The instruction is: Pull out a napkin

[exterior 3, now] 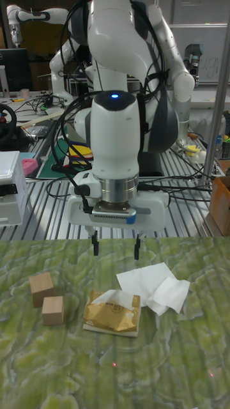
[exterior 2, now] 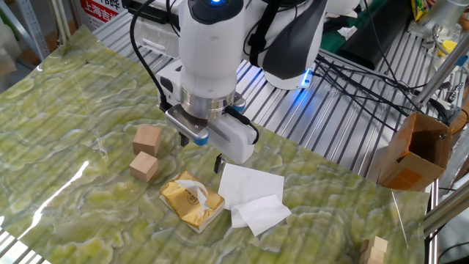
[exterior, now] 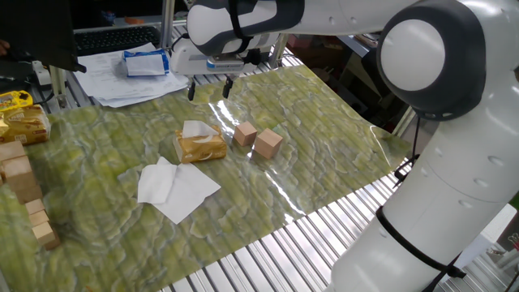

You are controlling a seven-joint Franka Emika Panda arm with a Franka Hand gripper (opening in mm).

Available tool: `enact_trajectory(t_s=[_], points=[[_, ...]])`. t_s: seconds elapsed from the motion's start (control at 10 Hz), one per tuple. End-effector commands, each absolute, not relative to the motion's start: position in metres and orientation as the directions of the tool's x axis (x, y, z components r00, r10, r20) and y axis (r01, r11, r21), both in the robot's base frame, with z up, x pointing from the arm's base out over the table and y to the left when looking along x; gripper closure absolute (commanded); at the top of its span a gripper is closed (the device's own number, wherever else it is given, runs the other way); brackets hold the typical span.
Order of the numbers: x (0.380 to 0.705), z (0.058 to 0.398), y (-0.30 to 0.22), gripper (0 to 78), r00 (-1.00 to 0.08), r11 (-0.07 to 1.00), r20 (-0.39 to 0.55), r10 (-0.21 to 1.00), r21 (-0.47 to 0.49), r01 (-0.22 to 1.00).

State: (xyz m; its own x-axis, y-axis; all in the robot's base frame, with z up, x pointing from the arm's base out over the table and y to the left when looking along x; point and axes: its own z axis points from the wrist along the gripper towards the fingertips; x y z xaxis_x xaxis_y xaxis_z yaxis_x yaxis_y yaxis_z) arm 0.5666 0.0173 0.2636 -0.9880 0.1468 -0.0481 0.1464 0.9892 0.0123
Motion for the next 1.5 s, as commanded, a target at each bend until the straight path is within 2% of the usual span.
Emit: enact_trajectory(t_s=[0.1,0.6,1.5], points=[[0.591,0.228,0.021,0.1,-0.987,0.991,-0.082,0.135,0.012,0.134],[0.595,0.226,0.020,0.1,-0.988,0.991,-0.081,0.133,0.012,0.132],[0.593,0.177,0.021,0.1,-0.990,0.994,-0.086,0.109,0.012,0.108]])
